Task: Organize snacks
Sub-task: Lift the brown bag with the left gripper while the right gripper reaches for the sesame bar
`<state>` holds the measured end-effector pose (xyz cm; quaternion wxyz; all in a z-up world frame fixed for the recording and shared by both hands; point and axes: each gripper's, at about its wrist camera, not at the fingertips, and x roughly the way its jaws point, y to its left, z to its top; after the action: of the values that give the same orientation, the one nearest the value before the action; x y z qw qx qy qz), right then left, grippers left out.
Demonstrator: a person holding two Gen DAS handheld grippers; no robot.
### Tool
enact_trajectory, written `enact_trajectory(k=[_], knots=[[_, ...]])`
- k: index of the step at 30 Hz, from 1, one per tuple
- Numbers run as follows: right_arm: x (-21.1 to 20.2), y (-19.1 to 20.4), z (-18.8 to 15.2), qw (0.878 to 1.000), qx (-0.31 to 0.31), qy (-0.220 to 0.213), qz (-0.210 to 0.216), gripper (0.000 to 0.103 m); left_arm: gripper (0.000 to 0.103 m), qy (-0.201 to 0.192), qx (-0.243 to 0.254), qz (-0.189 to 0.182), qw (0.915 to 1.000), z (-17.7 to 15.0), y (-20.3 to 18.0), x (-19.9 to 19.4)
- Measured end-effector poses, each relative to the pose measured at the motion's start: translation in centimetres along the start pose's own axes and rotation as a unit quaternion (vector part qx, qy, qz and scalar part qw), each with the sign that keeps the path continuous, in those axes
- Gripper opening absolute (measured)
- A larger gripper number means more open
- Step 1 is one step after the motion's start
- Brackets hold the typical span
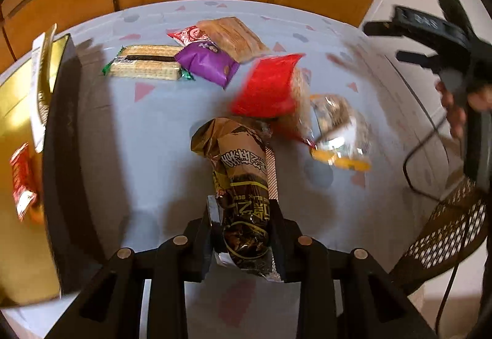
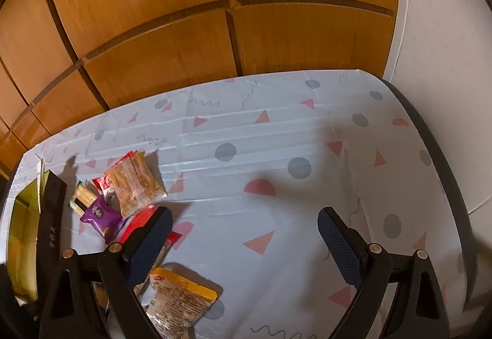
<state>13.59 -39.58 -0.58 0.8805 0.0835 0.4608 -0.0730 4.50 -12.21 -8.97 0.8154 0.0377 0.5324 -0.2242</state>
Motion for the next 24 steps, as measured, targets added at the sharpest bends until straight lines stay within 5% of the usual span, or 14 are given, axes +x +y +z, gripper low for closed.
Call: enact_trajectory(k=[12, 24], knots=[[0.5, -0.1, -0.3, 1.0, 0.006, 0.015, 0.001, 0.096, 0.051, 0.006, 0.03, 0.02, 0.9993, 1.2, -0.8, 0.8], [0.1, 2.1, -0.4, 0.998, -0.044, 0.003, 0.033, 0.093, 0.037, -0.022, 0.08, 0.042, 0.9957, -0.3, -1.0, 0.7]])
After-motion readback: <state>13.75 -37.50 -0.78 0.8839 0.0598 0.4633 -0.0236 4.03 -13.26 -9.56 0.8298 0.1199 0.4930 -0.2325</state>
